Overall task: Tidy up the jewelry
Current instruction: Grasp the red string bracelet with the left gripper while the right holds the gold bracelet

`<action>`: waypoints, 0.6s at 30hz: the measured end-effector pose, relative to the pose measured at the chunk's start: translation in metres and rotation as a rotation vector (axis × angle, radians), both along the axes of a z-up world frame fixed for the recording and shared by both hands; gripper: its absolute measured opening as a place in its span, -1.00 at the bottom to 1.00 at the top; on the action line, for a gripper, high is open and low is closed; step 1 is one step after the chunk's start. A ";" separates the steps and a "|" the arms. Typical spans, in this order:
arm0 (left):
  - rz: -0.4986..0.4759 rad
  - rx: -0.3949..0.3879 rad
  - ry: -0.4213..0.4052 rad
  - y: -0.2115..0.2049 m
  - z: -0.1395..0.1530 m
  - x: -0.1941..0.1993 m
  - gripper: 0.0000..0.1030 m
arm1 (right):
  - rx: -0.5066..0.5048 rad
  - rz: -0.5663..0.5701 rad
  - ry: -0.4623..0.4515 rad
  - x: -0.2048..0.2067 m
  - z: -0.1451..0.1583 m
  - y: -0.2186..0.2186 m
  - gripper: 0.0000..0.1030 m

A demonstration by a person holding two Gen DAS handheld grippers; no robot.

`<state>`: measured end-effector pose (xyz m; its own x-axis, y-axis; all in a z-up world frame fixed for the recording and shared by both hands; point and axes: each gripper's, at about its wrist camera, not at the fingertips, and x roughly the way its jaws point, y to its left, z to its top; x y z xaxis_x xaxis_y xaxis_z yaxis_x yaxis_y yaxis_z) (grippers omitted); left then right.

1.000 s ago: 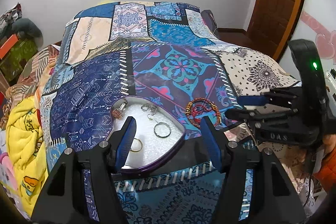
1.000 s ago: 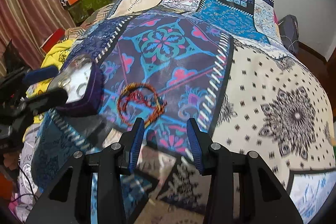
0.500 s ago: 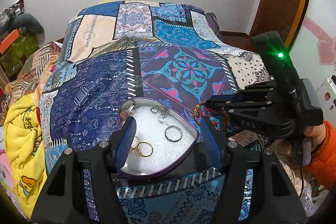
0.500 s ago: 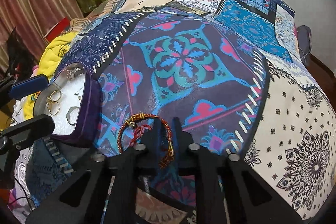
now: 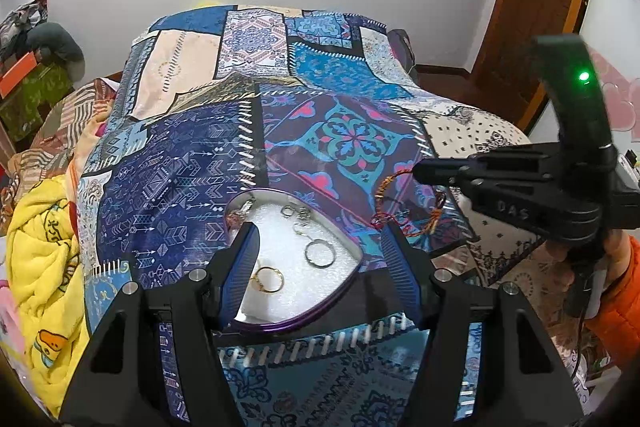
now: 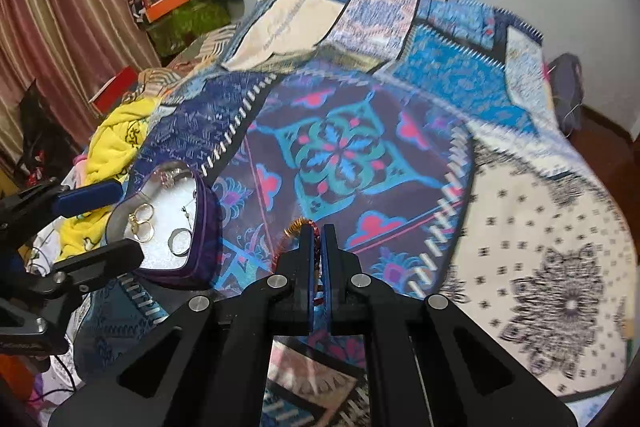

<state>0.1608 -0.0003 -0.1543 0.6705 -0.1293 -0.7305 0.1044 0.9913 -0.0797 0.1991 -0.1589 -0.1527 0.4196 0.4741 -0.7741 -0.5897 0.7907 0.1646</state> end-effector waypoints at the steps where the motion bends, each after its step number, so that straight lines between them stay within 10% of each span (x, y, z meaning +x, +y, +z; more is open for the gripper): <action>1: -0.003 -0.001 -0.001 -0.001 0.000 0.000 0.21 | 0.002 -0.003 -0.005 -0.001 0.002 -0.002 -0.95; 18: -0.161 0.004 0.079 -0.068 -0.020 0.032 0.06 | 0.017 -0.129 -0.022 -0.013 0.011 -0.078 -0.95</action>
<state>0.1924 -0.0680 -0.1739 0.5824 -0.2271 -0.7806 0.2550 0.9628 -0.0899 0.1864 -0.2368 -0.1420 0.4946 0.4281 -0.7564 -0.4871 0.8573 0.1667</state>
